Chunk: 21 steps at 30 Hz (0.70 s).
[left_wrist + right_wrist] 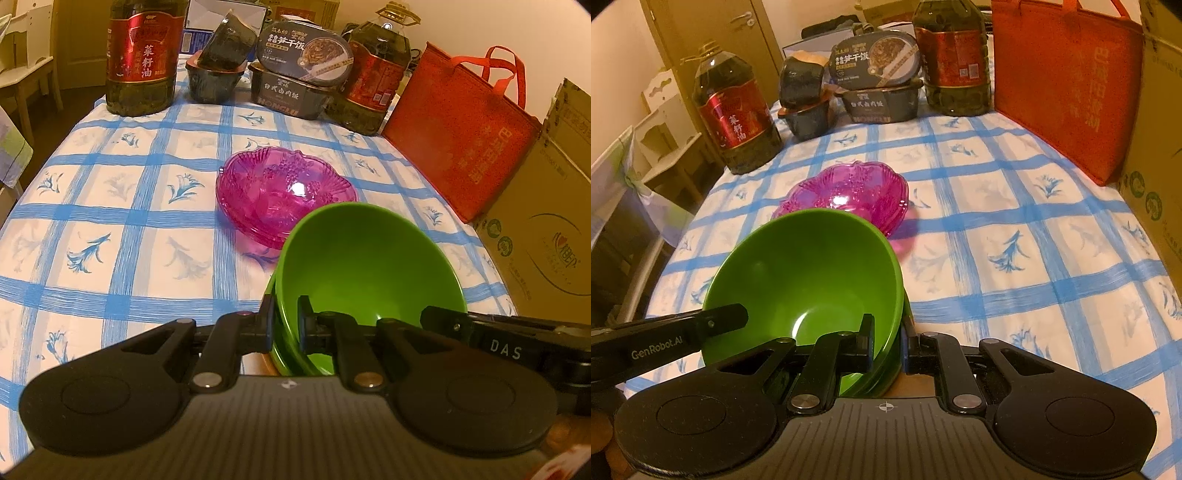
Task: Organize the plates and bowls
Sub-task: 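Lower the held green bowl onto the green-orange stack and open both tools, then withdraw both tools from the bowl stack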
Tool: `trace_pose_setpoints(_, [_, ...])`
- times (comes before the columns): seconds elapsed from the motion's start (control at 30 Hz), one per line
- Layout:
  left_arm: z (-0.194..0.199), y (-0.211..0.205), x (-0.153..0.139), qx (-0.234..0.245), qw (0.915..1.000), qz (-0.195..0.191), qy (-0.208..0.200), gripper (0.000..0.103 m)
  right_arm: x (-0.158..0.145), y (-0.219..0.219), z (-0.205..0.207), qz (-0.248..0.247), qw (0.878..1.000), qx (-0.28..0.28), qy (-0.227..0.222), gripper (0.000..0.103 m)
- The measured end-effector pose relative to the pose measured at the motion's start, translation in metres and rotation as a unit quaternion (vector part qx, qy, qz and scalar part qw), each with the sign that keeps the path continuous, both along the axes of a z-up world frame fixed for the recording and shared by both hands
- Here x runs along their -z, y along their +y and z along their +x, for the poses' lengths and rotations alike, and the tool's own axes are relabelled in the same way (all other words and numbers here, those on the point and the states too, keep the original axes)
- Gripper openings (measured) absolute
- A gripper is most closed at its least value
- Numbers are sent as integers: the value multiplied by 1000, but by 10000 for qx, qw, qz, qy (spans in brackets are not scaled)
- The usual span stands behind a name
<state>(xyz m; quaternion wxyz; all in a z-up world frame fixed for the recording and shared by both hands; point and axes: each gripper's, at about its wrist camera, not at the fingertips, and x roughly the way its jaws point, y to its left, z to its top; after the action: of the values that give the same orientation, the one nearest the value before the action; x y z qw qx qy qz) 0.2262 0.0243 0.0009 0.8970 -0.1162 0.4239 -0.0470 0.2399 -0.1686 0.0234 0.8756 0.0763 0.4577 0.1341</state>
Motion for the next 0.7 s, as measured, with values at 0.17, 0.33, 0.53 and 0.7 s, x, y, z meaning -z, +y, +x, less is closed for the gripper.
trace_pose_setpoints(0.17, [0,0,0,-21,10000,44,24,13,0,1,0,-17,10000,36,0,14])
trace_pose_setpoints(0.33, [-3,3,-2,-75,10000,-29,-27,15,0,-5,0,138,9999,97,-27,43])
trace_pose_setpoints(0.53, [-17,10,-12,-284,9993,-186,-157,25,-10,-20,-13,426,9983,373,-165,48])
trace_pose_setpoints(0.7, [-38,14,-18,-405,9985,-327,-187,36,-16,-34,-33,668,9959,599,-119,52])
